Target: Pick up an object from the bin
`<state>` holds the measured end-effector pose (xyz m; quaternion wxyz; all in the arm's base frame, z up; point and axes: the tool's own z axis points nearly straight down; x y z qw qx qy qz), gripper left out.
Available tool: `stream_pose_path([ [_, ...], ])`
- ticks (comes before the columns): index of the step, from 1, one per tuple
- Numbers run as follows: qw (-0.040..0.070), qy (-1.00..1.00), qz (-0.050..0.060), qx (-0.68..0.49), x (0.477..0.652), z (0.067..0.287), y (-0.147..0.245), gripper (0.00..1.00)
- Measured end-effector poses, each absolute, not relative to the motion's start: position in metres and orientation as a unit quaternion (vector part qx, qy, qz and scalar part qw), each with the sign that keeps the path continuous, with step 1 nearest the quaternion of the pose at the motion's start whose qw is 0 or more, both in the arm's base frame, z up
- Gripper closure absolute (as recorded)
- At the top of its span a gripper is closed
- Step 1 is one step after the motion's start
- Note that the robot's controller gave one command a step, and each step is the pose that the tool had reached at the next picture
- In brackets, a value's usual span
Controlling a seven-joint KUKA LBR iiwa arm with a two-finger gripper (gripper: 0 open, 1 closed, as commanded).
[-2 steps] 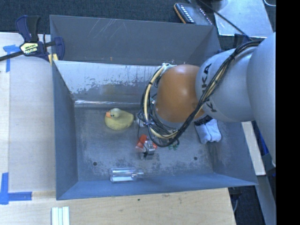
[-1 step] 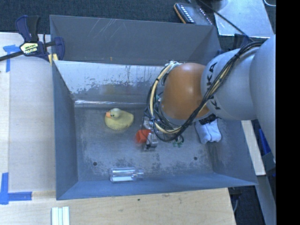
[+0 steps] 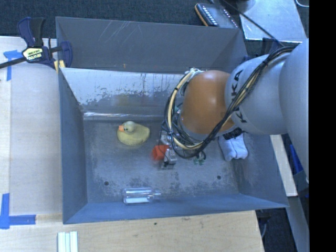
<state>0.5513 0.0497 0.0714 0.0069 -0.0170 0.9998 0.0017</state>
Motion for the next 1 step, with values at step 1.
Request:
stream_pose_path([
  [1,0.005,1.000,0.002,-0.013,0.5455,0.1664,0.0470,1.00],
])
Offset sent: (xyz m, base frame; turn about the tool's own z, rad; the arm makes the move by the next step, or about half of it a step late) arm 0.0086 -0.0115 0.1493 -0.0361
